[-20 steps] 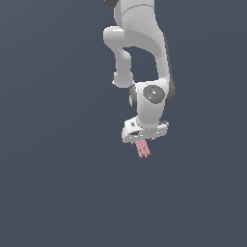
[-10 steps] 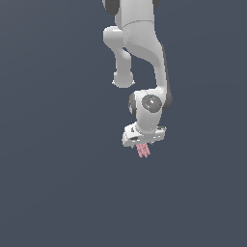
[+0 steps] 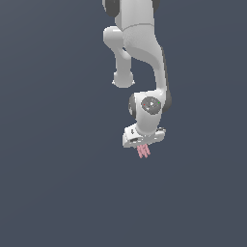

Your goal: Pick up the object and move it to a goal position.

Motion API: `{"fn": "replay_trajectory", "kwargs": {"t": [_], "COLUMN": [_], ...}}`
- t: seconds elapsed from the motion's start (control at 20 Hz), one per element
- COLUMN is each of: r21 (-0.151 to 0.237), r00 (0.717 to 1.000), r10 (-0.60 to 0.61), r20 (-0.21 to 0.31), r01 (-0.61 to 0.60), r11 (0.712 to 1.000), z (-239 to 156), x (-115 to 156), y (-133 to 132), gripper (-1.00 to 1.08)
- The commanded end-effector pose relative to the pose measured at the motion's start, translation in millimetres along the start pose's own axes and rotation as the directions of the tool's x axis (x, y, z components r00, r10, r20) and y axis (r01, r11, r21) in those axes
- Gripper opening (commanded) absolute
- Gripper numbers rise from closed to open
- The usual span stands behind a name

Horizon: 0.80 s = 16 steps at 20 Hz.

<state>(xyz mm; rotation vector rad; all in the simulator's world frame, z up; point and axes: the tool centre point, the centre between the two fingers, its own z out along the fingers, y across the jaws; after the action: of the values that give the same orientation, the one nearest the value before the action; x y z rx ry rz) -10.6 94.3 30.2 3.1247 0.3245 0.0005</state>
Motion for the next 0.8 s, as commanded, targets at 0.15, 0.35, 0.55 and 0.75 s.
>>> {"fn": "replay_trajectory", "kwargs": {"t": [0.15, 0.35, 0.55, 0.75], "r21": [0.000, 0.000, 0.000, 0.000], "r00": [1.000, 1.000, 1.000, 1.000], "r10": [0.000, 0.000, 0.000, 0.000], "r20": [0.001, 0.000, 0.000, 0.000], "r01": [0.000, 0.000, 0.000, 0.000], "r11": [1.000, 1.000, 1.000, 1.000], "z": [0.6, -2.3, -12.4, -30.7], "x": [-0.1, -0.6, -3.3, -8.0], "y": [-0.2, 3.3, 17.5, 43.0], "gripper": [-1.00, -1.00, -1.00, -1.00]}}
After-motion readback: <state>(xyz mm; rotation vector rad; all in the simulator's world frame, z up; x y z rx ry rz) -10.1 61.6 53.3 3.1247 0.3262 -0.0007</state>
